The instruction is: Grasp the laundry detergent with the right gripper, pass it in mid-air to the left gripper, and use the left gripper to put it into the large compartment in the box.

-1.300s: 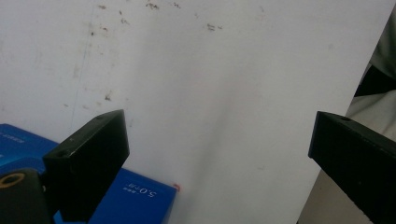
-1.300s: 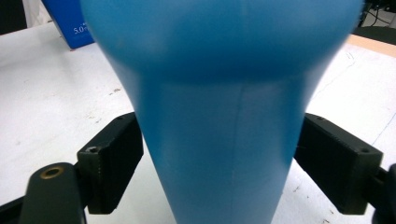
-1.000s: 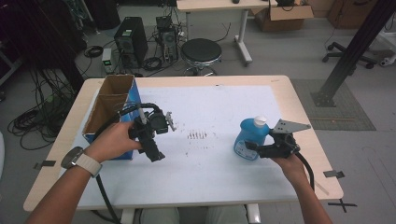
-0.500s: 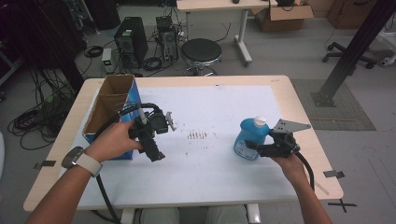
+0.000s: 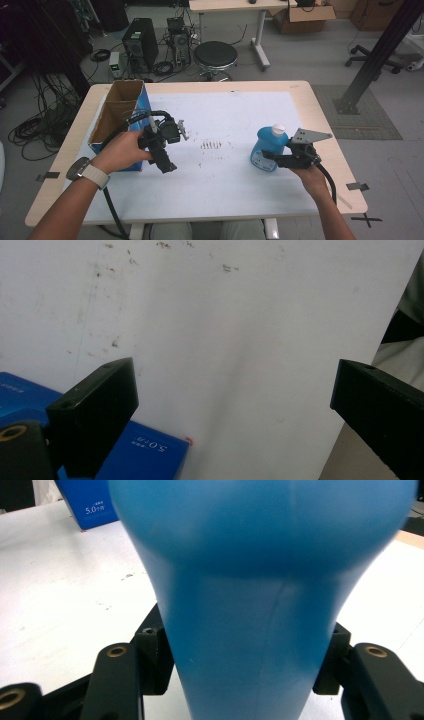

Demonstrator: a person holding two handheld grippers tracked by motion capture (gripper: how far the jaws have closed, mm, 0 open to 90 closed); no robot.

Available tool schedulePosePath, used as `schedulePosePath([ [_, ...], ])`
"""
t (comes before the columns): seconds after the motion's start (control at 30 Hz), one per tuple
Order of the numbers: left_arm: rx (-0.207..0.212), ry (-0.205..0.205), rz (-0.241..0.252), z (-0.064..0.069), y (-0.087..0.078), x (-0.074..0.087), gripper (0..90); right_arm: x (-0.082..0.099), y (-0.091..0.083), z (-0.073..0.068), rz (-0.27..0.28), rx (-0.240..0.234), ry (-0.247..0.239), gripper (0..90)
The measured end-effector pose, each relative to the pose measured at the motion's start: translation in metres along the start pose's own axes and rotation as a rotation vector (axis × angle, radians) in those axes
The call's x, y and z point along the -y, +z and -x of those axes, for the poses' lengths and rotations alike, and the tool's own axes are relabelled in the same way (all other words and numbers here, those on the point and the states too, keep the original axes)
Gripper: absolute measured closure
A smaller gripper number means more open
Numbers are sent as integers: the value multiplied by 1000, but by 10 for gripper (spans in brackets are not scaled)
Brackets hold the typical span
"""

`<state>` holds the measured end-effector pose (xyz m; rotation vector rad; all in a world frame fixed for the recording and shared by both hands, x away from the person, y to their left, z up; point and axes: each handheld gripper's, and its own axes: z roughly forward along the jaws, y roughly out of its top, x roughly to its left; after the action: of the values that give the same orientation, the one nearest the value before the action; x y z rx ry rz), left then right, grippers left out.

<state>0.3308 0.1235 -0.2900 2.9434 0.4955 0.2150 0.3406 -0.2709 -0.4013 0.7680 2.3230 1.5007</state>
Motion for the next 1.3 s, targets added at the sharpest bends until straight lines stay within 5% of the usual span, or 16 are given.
schedulePosePath([
  [0.5, -1, 5, 13, -1, -8, -4, 56, -17, -8, -3, -38, -18, -50, 446],
  [0.93, -11, 27, 61, 4, -37, -23, 56, -49, -33, -14, -36, -128, -92, 445],
  [1.3, -26, 63, 90, 8, -75, -46, 56, -62, -37, -23, -62, -210, -130, 444],
])
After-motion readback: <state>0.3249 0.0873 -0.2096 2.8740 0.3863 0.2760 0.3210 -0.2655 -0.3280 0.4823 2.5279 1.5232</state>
